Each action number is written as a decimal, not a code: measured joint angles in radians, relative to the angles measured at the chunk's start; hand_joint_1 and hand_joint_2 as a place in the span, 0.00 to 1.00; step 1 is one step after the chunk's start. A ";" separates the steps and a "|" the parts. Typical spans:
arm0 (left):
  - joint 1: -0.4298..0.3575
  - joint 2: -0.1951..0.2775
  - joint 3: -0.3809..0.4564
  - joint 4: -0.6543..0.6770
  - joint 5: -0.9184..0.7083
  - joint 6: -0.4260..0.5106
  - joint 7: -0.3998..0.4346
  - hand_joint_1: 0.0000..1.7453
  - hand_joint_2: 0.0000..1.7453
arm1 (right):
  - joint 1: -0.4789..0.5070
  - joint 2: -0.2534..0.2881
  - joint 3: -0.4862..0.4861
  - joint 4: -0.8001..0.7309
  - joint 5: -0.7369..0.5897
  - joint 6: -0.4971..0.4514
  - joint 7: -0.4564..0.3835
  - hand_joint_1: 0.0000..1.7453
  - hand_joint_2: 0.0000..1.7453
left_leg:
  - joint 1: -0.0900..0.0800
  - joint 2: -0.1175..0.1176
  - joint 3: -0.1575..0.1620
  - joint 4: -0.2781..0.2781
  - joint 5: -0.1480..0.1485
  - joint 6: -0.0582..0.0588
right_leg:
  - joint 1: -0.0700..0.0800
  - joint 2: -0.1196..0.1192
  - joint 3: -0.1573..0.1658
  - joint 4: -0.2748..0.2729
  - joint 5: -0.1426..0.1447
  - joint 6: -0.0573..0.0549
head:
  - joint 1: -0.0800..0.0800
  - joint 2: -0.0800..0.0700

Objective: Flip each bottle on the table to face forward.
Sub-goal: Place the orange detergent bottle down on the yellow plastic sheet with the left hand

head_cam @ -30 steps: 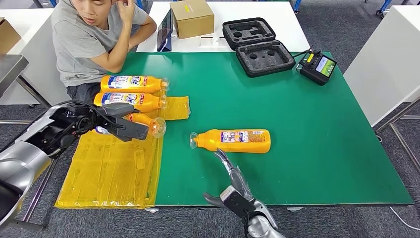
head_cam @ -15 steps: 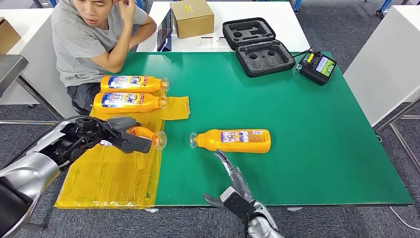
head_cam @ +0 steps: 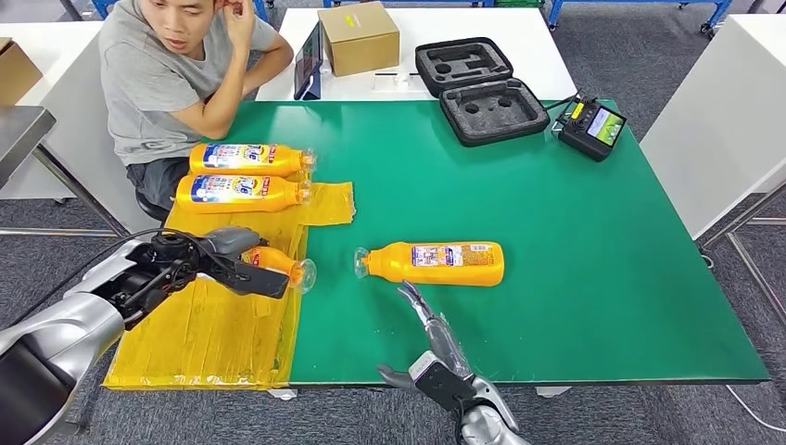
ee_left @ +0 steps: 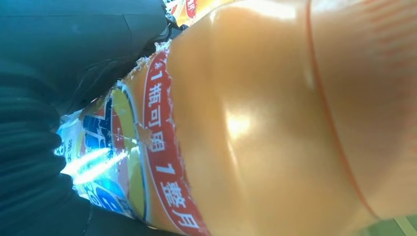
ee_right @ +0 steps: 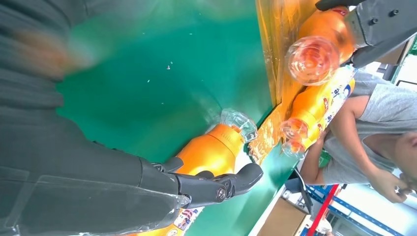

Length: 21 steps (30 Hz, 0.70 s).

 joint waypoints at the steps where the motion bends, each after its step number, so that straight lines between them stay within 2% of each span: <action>1: 0.005 -0.002 -0.001 0.003 -0.003 0.011 0.004 1.00 1.00 | -0.001 0.000 0.000 0.000 0.000 0.001 0.000 0.00 1.00 | 0.000 0.000 0.001 0.000 0.000 0.000 | 0.000 0.000 0.001 0.000 0.000 0.000 | 0.000 0.000; 7: 0.040 -0.025 -0.005 0.022 -0.011 0.061 0.018 1.00 1.00 | -0.005 0.000 0.005 0.000 -0.004 0.002 0.000 0.00 1.00 | 0.000 0.000 0.004 0.000 0.000 0.000 | 0.000 0.000 0.004 0.000 0.000 0.000 | 0.000 0.000; 9: 0.051 -0.036 -0.004 0.028 -0.013 0.074 0.019 0.93 1.00 | -0.007 0.000 0.007 0.001 -0.005 0.002 0.000 0.00 1.00 | 0.000 -0.001 0.004 0.000 0.000 0.000 | 0.000 -0.001 0.004 0.000 0.000 0.000 | 0.000 0.000; 12: 0.060 -0.052 -0.003 0.036 -0.023 0.099 0.028 0.23 1.00 | -0.013 0.001 0.011 0.002 -0.005 0.002 0.000 0.00 1.00 | 0.000 -0.003 0.004 0.000 0.001 0.001 | 0.000 -0.005 0.006 0.000 0.000 0.000 | 0.000 0.000; 13: 0.064 -0.058 -0.002 0.039 -0.026 0.109 0.033 0.03 1.00 | -0.015 0.001 0.013 0.004 -0.005 0.002 0.000 0.00 1.00 | 0.000 -0.003 0.004 0.000 0.001 0.001 | 0.000 -0.006 0.006 0.000 0.000 0.000 | 0.000 0.000; 14: 0.068 -0.065 -0.001 0.042 -0.029 0.119 0.039 0.00 1.00 | -0.017 0.001 0.015 0.004 -0.004 0.002 0.000 0.00 1.00 | 0.000 -0.005 0.005 0.000 0.002 0.001 | 0.000 -0.007 0.007 0.000 0.000 0.000 | 0.000 0.000; 21: 0.093 -0.113 0.010 0.060 -0.062 0.206 0.080 0.00 1.00 | -0.029 0.004 0.028 0.012 -0.002 0.002 0.000 0.00 1.00 | -0.002 -0.011 0.006 0.000 0.004 0.003 | -0.003 -0.012 0.010 -0.001 0.000 0.000 | 0.000 0.000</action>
